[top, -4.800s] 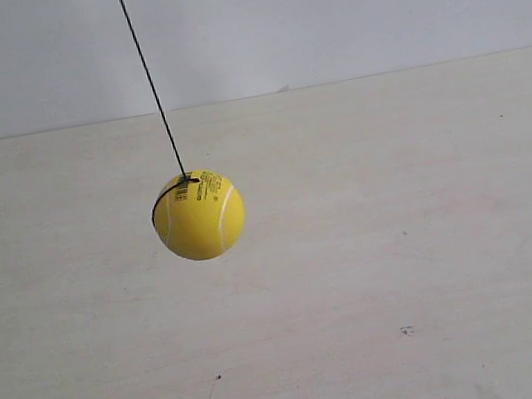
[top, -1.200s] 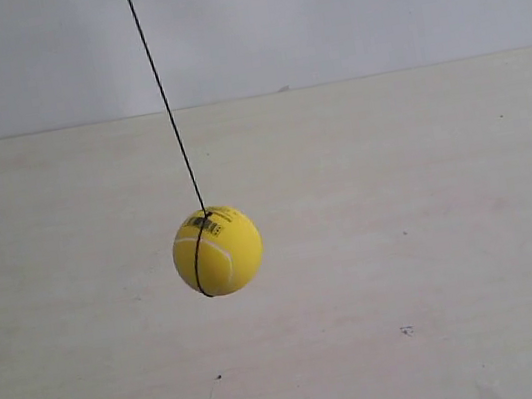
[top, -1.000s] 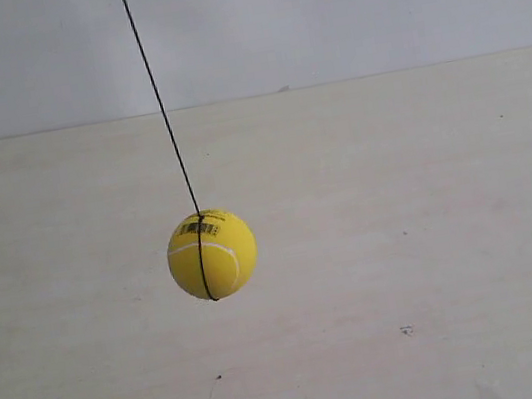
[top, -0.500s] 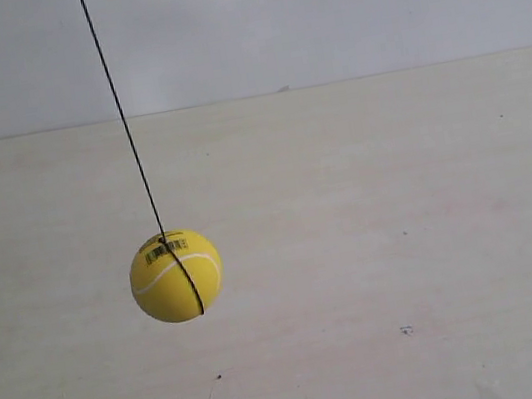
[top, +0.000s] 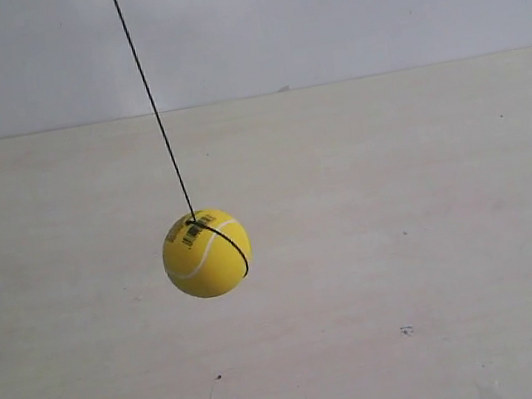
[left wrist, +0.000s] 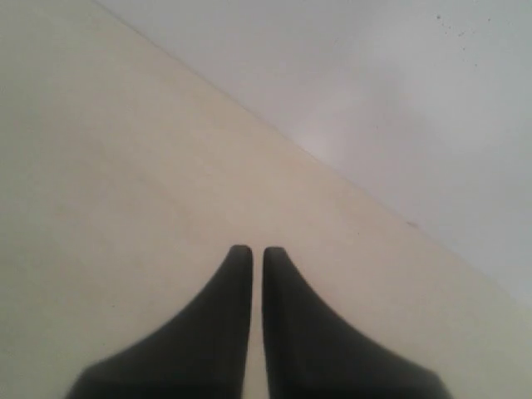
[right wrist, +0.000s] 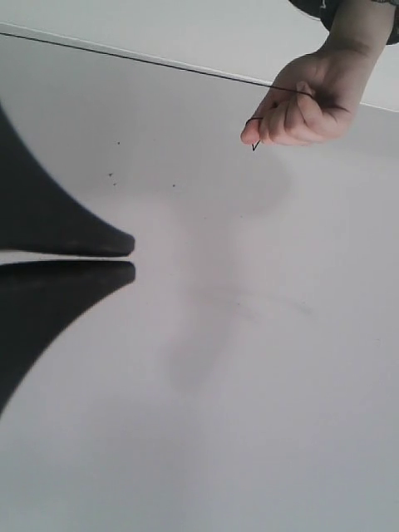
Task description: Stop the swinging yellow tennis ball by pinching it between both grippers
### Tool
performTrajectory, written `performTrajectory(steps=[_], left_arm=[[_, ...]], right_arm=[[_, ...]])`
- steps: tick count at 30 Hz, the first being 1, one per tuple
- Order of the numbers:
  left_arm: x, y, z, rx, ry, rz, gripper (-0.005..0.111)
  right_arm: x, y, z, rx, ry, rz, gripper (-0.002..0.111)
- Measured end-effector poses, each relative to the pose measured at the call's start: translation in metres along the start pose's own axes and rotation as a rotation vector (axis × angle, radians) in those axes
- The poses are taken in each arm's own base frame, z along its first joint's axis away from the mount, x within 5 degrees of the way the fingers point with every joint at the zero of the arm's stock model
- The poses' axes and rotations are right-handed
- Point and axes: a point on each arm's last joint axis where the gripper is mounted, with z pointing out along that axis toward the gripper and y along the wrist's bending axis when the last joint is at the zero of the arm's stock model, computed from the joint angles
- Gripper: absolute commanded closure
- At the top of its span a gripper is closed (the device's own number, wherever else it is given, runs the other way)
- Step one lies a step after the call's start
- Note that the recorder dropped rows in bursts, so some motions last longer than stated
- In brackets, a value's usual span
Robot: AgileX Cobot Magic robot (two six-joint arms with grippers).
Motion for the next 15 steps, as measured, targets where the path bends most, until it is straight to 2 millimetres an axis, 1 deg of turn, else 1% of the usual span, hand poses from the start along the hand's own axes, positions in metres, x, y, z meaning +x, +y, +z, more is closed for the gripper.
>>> performTrajectory(steps=[8,10,14,15], left_arm=[[0.0000,0.0000,0.0000,0.000,0.000,0.003,0.102],[-0.0001,0.0002,0.0000,-0.002,-0.001,0.033,0.102],[-0.0001,0.0002,0.0000,-0.002,-0.001,0.195,0.102],[-0.0002,0.0002,0.0000,-0.003,-0.001,0.278,0.102]], right_arm=[[0.0000,0.0000,0.0000,0.000,0.000,0.000,0.108],[0.0000,0.0000,0.0000,0.000,0.000,0.000,0.108],[0.0000,0.0000,0.0000,0.000,0.000,0.000,0.108],[0.0000,0.0000,0.0000,0.000,0.000,0.000,0.108]])
